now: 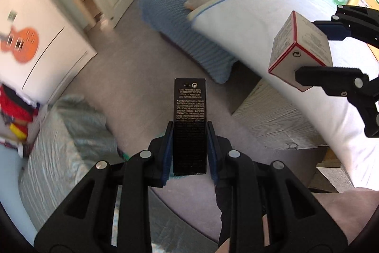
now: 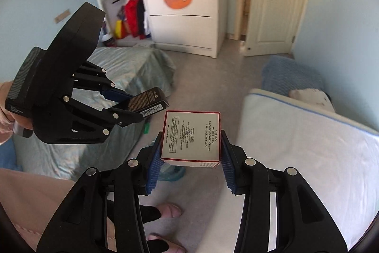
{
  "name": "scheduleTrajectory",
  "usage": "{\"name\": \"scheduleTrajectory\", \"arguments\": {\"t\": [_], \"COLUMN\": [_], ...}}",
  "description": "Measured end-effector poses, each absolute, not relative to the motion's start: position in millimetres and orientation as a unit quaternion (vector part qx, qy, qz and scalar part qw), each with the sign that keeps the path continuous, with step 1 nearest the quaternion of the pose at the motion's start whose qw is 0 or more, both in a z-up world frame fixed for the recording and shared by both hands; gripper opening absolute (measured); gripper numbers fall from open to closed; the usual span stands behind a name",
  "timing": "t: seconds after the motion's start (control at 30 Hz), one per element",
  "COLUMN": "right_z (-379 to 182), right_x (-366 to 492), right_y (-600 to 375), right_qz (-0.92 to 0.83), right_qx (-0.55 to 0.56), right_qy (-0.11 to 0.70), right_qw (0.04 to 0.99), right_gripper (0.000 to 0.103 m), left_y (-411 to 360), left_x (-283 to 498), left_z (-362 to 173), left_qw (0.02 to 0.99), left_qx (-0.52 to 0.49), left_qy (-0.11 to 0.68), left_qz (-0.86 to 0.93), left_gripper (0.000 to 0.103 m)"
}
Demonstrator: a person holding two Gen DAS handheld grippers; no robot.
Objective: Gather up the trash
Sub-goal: 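Carry the black box and white box over the teal bin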
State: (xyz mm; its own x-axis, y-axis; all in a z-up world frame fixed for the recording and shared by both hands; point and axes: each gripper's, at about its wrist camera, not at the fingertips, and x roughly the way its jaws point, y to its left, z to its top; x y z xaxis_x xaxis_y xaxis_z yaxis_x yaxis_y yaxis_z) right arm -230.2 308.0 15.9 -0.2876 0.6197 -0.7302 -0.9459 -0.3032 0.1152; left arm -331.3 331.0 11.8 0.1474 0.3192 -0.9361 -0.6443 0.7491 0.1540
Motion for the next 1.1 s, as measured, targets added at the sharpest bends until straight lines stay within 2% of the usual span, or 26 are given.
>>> {"name": "scheduleTrajectory", "arguments": {"t": [0.2,0.73,1.1], "right_z": [11.4,1.6,-2.2], "right_x": [-264.9,-333.0,-360.5], "right_y": [345.5,372.3,385.0], "right_qz": [0.777,0.812,0.820], "right_qx": [-0.311,-0.351,-0.371], "right_qy": [0.268,0.255,0.247], "right_qw": [0.477,0.391,0.360], "right_gripper": [0.045,0.045,0.045], "left_y": [349.9,370.3,382.0], "left_x": [-368.8,-445.9,-462.5], "left_z": [5.8,-10.6,-13.0], "left_qw": [0.723,0.687,0.682], "left_qx": [-0.179,-0.246,-0.259], "left_qy": [0.561,0.545,0.536], "left_qz": [0.362,0.414,0.424], "left_gripper": [0.024,0.024,0.024]}}
